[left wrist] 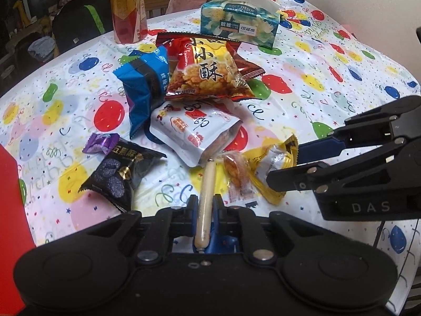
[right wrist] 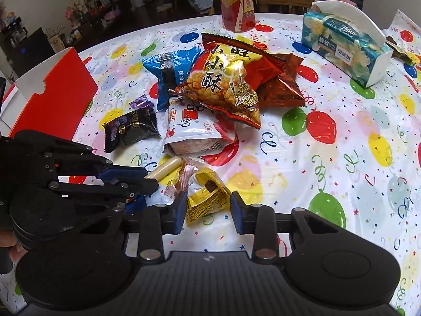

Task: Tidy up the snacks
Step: 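Grasp the sausage stick with the left tool while the right tool grasps the yellow wrapped snack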

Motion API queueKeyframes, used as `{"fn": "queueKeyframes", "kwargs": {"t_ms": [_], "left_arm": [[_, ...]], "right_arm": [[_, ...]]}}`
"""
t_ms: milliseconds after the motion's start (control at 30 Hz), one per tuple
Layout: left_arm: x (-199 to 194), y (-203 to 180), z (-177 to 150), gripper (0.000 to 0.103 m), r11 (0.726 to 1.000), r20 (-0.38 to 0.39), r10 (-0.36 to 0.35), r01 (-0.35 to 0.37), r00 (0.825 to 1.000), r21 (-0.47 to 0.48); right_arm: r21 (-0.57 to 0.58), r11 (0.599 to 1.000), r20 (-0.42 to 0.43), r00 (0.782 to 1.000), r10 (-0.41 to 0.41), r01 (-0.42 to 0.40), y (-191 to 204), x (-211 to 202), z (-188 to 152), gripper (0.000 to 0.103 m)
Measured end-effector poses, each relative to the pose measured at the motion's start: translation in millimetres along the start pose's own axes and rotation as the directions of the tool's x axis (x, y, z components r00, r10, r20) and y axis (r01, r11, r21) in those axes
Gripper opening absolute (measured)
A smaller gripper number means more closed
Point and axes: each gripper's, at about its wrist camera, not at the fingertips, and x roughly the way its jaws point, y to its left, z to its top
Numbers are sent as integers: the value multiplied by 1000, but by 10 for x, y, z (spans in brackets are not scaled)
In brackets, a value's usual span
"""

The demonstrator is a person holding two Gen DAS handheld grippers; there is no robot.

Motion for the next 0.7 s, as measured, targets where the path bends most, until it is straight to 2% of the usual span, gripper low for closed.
{"fn": "queueKeyframes", "kwargs": {"t_ms": [333, 700], "left_arm": [[-211, 33, -41, 8, 997, 2, -25, 25, 1000, -70], [-689, 88, -105, 8, 990, 48, -19, 26, 999, -139]], "right_arm": [[32, 999, 21, 1000, 5, -6, -5, -271, -31, 30], [-26, 999, 58, 998, 34, -32, 262, -704, 32, 30]]}}
